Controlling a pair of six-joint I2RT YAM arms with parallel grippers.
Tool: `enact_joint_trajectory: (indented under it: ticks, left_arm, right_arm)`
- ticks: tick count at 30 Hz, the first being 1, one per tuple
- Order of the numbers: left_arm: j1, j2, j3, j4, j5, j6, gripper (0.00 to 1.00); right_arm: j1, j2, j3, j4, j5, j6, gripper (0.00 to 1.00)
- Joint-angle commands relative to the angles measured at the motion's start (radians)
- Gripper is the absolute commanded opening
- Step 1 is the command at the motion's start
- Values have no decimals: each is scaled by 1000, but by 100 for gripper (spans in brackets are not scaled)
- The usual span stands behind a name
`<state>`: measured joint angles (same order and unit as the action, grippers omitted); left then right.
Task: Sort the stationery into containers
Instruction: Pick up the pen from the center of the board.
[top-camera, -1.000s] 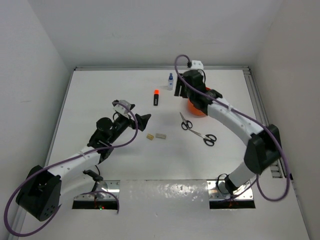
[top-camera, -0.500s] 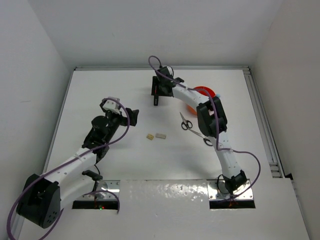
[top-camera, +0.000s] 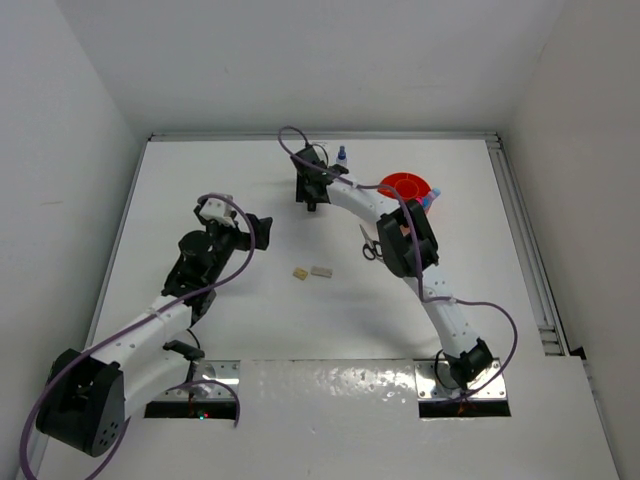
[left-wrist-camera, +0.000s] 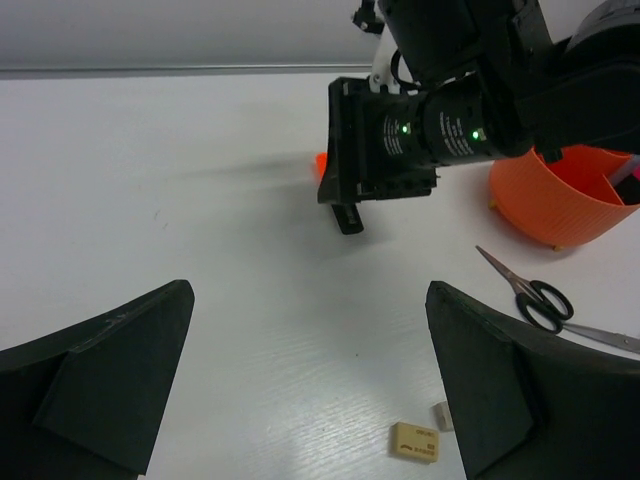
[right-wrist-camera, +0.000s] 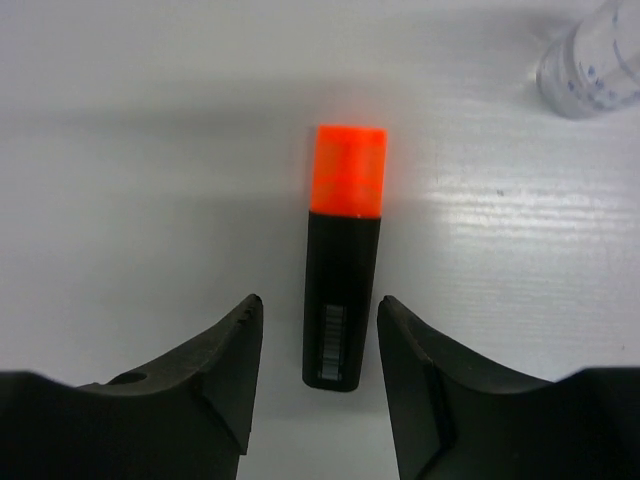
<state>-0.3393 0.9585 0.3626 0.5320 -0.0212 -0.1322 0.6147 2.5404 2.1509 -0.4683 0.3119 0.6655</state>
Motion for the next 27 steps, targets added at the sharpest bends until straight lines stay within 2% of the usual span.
enact_joint_trajectory:
  ticks: [1,5,7,10,12,13,14,16,18,19,21,22,23,25,27]
  left_arm:
    - [22,-1,-2,51,6,-10,99]
    - [28,0,-4,59,12,-15,99]
    - [29,-1,-2,60,14,-14,99]
    - [31,2,-1,62,15,-17,99]
    - [29,0,-2,65,15,-20,99]
    - [32,0,-2,65,15,-20,99]
    - [33,-1,-4,66,15,-23,99]
    - [34,-1,-4,68,15,-24,99]
    - [33,-3,-4,68,15,-26,99]
    - [33,-7,-4,68,15,-26,99]
    - [33,-15,-8,66,15,-20,99]
    - [34,-18,-10,66,15,-17,99]
    - [34,-21,-11,68,15,-15,99]
    - [34,-23,-23,80,15,-15,99]
    - [36,-26,-31,88,15,-20,99]
  right_arm:
    - [19,21,9,-62,122,3,48]
    - [31,41,10,-52,119,-15,45]
    - [42,60,53,-94,127,-15,39]
    - [39,40,18,-84,135,-1,26]
    - [37,-4,-63,-66,133,8,17]
    - [39,-17,-83,-64,136,9,6]
    - [37,-29,-110,-72,136,9,1]
    - [40,-72,-146,-92,130,5,0]
    - [43,-151,-283,-92,101,-35,0]
    - [46,-188,-284,-81,93,-35,0]
    - [68,-277,-480,-47,69,-98,0]
    - [75,-380,-553,9,50,-118,0]
    - [92,-431,-704,35,32,-154,0]
    - [100,-556,-830,79,-28,-167,0]
    - [105,-609,-954,71,-54,-161,0]
